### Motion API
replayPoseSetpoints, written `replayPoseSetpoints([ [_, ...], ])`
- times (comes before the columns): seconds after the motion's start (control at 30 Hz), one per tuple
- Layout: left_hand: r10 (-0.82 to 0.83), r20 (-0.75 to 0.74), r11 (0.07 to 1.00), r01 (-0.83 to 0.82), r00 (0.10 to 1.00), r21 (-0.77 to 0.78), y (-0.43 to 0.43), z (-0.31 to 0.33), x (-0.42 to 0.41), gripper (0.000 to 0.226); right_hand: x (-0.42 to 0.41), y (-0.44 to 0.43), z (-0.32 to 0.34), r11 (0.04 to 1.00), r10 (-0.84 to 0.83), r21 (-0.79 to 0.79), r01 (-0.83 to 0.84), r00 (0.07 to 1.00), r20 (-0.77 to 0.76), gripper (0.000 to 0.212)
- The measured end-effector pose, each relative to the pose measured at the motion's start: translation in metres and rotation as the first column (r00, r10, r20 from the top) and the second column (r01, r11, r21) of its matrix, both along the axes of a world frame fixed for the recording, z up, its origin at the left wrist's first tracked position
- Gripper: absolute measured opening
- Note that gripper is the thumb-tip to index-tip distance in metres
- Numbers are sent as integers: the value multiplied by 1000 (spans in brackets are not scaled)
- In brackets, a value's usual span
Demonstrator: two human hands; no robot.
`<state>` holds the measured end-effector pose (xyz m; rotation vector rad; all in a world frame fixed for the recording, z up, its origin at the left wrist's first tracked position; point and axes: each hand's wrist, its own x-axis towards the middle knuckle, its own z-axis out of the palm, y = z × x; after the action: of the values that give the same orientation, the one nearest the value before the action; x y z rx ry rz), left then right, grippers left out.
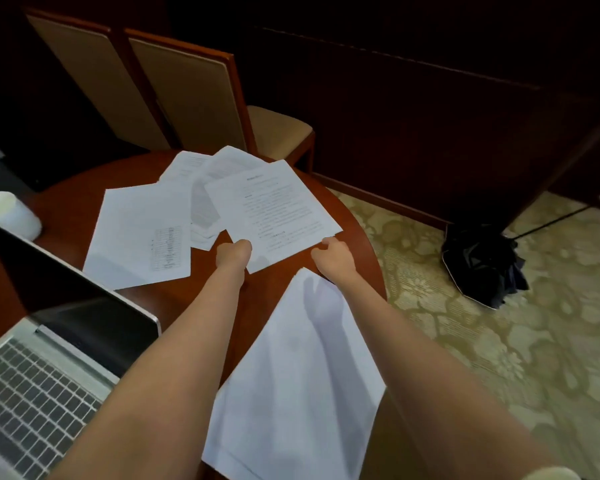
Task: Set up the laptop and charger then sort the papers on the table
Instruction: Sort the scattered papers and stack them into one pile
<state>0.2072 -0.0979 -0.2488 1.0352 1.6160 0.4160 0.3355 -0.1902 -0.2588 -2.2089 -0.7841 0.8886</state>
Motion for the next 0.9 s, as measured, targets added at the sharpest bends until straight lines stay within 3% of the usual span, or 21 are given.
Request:
replayPoseSetpoints([
  [0.13, 53, -103, 999, -53, 993, 1, 26, -9, -2, 53, 6, 39, -9, 991, 97, -94, -96, 995, 10, 55],
  [0.3, 19, -329, 998, 2, 944, 64, 53, -26, 0, 55, 31, 75, -25, 983, 46, -184, -18, 987, 153, 62],
  [0.47, -88, -684, 973, 209, 724, 97, 75, -37, 4, 65, 38, 100, -49, 972, 28, -235, 18, 981, 192, 77],
  [0.6, -217, -789, 943, 333, 574, -17, 98, -45, 6, 75, 41, 115, -63, 945, 62, -325, 48, 946, 319, 90],
  [0.7, -264, -797, 948, 297, 543, -112, 113, -52, -5, 82, 54, 125, -63, 952, 28, -299, 70, 950, 311, 99],
  [0.8, -191, -781, 969, 243, 595, -51, 119, -63, -21, 77, 62, 132, -59, 960, -64, -263, 94, 991, 121, 79],
  [0.9, -171, -822, 954, 300, 543, 0, 124, -66, -30, 75, 61, 132, -61, 976, -26, -213, 30, 999, 22, 41],
])
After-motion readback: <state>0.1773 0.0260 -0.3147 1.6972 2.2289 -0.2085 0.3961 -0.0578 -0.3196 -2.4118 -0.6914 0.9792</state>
